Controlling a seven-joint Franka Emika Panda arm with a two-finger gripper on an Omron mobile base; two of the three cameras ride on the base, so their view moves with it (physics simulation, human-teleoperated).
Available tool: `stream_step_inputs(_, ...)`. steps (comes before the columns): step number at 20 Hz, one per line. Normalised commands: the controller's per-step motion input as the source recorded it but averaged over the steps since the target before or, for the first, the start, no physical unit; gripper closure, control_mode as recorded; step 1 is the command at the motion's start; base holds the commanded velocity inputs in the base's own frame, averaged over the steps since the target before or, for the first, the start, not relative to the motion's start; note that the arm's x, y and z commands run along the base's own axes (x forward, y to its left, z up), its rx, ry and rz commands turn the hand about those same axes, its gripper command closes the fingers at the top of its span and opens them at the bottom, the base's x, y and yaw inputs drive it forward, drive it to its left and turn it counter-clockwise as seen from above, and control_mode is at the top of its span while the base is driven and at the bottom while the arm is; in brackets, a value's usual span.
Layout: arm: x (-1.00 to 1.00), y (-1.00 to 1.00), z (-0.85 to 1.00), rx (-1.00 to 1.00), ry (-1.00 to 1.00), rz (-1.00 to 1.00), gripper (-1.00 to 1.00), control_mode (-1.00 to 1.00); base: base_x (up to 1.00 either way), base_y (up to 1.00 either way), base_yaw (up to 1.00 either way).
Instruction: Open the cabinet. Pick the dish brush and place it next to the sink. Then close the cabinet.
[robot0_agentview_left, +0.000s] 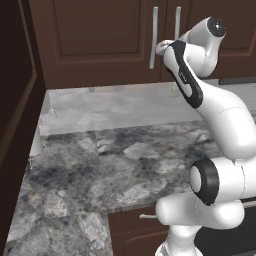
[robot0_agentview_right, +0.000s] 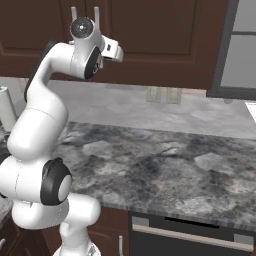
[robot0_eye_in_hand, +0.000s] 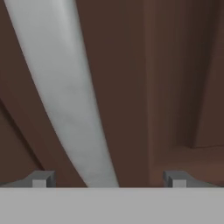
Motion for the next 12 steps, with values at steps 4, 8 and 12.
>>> stream_step_inputs(4,0.51,0.00,-0.38,0.03,-0.01,0.00,-1.00,-1.00,0.00,0.00,0.00)
stream_step_inputs(8,0.54,0.00,-0.51,0.04,-0.04,0.00,-1.00,-1.00,0.00,0.00,0.00)
stream_step_inputs(12,0.62,0.00,-0.54,0.06,-0.08,0.00,-1.00,-1.00,0.00,0.00,0.00)
